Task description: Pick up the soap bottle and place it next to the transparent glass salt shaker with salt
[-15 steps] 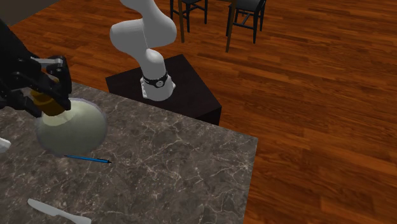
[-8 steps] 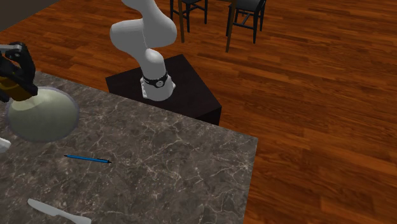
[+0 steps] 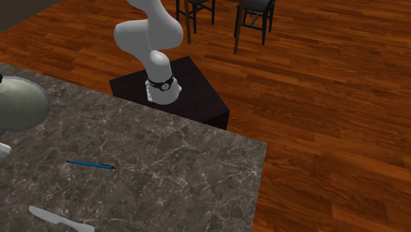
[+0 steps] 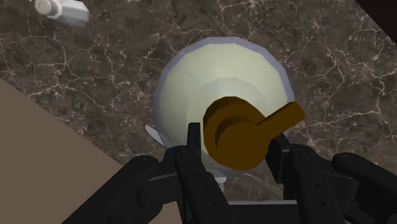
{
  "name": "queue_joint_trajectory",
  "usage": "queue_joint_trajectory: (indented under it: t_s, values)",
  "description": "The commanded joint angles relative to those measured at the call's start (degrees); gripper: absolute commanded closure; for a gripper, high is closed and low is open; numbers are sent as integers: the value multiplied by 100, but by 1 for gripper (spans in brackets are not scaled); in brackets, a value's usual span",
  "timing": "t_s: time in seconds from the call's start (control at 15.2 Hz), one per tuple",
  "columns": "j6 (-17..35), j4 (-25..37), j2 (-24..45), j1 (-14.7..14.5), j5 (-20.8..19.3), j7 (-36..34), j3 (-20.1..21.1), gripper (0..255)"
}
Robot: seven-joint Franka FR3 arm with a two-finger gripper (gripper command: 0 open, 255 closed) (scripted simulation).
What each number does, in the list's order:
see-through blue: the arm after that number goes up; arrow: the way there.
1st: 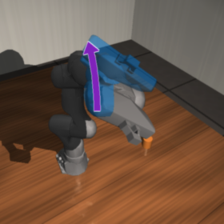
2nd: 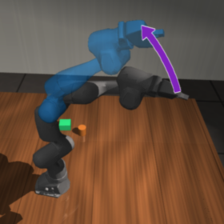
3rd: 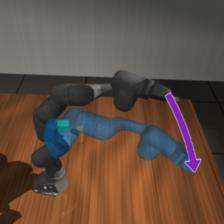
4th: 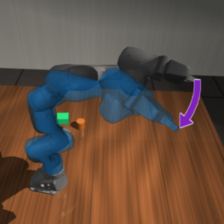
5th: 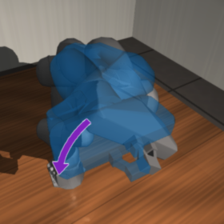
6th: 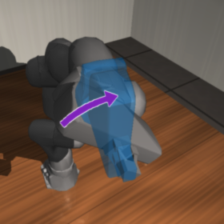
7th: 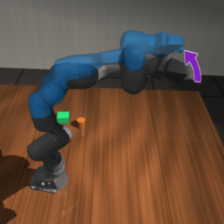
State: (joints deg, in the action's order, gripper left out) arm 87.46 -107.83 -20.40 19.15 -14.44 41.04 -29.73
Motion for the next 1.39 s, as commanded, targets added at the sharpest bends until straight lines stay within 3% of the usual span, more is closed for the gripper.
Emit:
queue_joint_trajectory:
  t_s: [0.0,0.46,0.79,1.06,1.32]
  values:
    - [27,19,-10,87,-75,276,-189,255]
    - [127,396,271,335,-170,1354,-996,255]
    - [233,858,753,471,0,2250,-1704,255]
    - [320,1357,1401,608,418,3112,-2376,255]
    - [335,2004,2410,1022,1265,4184,-3016,255]
